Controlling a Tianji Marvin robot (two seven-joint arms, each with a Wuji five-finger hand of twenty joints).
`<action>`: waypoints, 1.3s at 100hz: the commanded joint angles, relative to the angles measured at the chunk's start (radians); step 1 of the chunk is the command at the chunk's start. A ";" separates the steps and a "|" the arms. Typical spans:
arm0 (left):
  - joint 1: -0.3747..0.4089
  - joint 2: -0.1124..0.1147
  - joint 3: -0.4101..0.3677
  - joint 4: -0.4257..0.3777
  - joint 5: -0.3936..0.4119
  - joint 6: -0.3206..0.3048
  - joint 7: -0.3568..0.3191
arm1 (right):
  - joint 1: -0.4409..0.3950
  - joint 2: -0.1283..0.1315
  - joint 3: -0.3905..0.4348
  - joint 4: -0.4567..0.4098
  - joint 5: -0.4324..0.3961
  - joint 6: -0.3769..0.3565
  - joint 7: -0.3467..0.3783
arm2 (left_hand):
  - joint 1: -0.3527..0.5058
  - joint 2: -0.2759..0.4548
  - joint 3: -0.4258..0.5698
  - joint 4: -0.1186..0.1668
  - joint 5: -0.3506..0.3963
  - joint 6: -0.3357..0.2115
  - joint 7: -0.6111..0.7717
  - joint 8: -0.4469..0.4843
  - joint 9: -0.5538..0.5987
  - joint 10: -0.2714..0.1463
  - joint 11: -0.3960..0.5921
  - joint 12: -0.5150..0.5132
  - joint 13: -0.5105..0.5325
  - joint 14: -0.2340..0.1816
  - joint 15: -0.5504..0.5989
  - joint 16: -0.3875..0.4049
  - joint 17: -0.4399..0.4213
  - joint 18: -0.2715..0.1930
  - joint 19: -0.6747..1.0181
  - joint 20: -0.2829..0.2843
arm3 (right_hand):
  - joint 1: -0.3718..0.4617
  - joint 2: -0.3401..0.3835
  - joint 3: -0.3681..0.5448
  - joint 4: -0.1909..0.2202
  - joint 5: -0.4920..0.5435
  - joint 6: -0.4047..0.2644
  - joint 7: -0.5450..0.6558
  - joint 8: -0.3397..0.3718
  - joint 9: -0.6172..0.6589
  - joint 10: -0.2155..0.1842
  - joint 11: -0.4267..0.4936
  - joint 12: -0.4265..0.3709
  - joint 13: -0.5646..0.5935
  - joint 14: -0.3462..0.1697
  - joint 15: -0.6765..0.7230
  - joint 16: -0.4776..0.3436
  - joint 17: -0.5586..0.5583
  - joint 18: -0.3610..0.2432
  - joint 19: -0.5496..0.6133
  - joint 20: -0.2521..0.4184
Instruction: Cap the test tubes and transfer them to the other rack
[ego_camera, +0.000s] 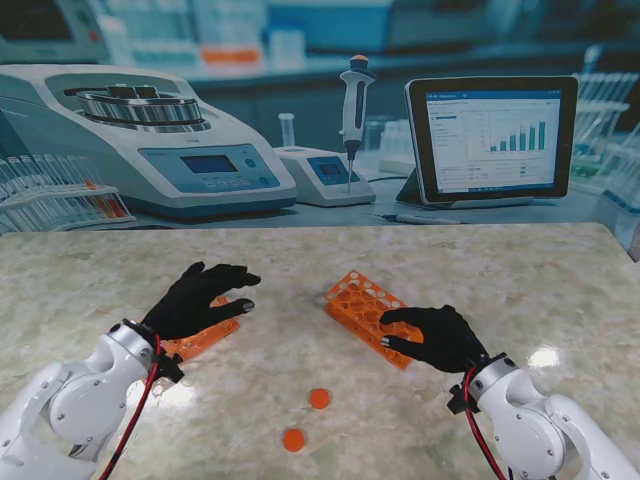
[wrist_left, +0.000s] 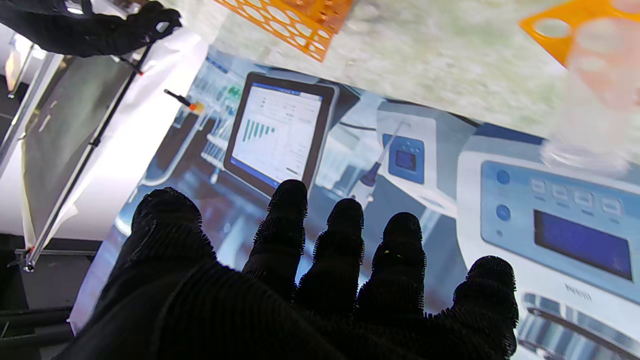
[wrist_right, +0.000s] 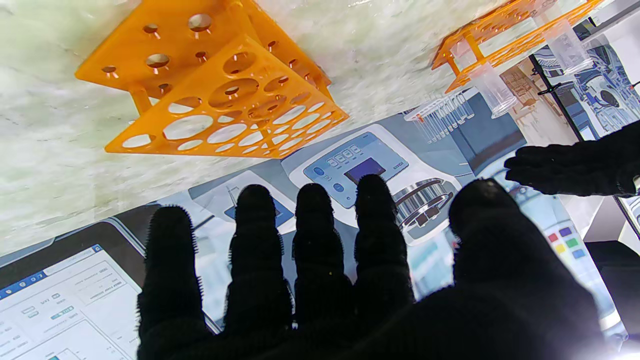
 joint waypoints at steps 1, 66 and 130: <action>0.020 0.016 -0.030 -0.015 0.009 -0.007 0.002 | -0.008 -0.001 -0.003 -0.006 -0.003 0.002 0.002 | 0.004 0.019 0.020 0.021 -0.016 0.010 0.005 -0.003 -0.028 -0.020 -0.006 -0.008 -0.034 -0.030 -0.009 0.000 -0.022 -0.023 -0.013 0.006 | -0.018 0.020 -0.002 0.014 -0.026 -0.001 -0.007 0.003 -0.007 0.005 0.008 0.014 -0.022 0.003 -0.015 0.015 -0.014 -0.005 -0.018 -0.012; 0.209 0.014 -0.331 -0.051 0.162 -0.077 0.026 | 0.010 0.005 -0.017 0.007 -0.003 0.003 0.032 | 0.001 0.010 0.019 0.021 -0.033 0.010 -0.002 -0.004 -0.055 -0.019 -0.015 -0.012 -0.065 -0.036 -0.015 -0.006 -0.038 -0.033 -0.023 0.001 | -0.020 0.019 -0.001 0.014 -0.024 -0.001 -0.008 0.004 -0.006 0.005 0.007 0.017 -0.023 0.002 -0.016 0.016 -0.015 -0.005 -0.021 -0.008; 0.274 0.007 -0.393 0.025 0.219 -0.072 0.083 | 0.019 0.009 -0.024 0.010 -0.004 0.001 0.051 | -0.026 -0.029 0.014 0.016 -0.063 0.017 -0.018 -0.011 -0.092 -0.016 -0.024 -0.017 -0.108 -0.041 -0.023 -0.013 -0.063 -0.041 -0.034 -0.002 | -0.022 0.019 0.000 0.013 -0.023 -0.001 -0.008 0.005 -0.005 0.004 0.007 0.018 -0.023 0.001 -0.016 0.016 -0.015 -0.006 -0.022 -0.004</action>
